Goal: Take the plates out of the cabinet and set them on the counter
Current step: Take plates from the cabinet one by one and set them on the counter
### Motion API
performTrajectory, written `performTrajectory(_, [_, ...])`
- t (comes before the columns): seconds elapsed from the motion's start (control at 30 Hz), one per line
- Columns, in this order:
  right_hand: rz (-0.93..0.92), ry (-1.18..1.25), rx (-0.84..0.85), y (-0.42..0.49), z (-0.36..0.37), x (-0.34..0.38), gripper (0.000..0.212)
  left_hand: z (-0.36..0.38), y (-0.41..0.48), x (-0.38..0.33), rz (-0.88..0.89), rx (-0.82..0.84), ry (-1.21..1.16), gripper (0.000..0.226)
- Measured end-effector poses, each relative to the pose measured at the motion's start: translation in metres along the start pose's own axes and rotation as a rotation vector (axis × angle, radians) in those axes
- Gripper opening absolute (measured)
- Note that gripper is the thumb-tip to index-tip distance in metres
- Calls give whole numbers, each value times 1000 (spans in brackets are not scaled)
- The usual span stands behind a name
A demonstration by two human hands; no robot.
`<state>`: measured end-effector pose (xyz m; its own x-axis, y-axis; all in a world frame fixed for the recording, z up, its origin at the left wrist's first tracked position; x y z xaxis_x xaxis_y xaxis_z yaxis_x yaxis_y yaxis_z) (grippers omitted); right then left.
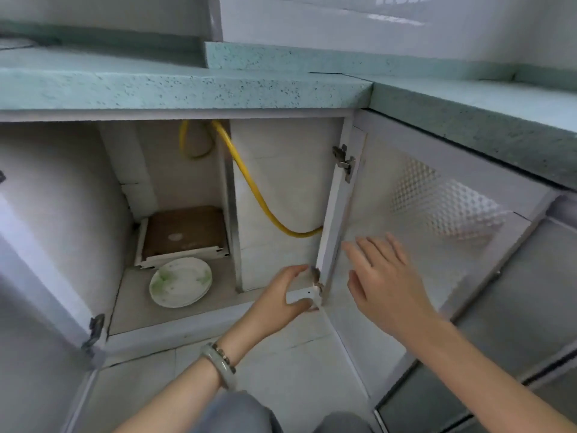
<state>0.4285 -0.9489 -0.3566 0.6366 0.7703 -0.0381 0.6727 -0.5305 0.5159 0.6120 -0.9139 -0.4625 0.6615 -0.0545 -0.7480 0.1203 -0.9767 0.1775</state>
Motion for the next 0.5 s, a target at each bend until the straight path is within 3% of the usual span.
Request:
performTrajectory(0.13, [-52,188,12,34,43,39,35,-54,-30,56,-186,-129,21,57])
performTrajectory(0.23, [-10,407,157,59,79,69,40,-87,-55,95,-338,-222,-72,56])
performTrajectory(0.37, [217,805,341,91,138,100,41,-120,-78,142,-529,-398,-187,51])
performTrajectory(0.5, [497,1149,398,117,208,128,33,-135,-91,195,-693,-571,-337,46])
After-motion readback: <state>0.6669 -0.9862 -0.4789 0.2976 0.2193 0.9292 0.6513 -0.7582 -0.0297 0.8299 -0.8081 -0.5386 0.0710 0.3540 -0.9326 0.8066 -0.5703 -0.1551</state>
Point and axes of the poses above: each hand's wrist, its own y-axis towards the middle knuckle, its own z-axis out of the palm, x = y × z, the point moved 2 cm from there along y, towards the middle knuckle, and after that the axes turned 10 degrees about y, right-handed, at the moved point
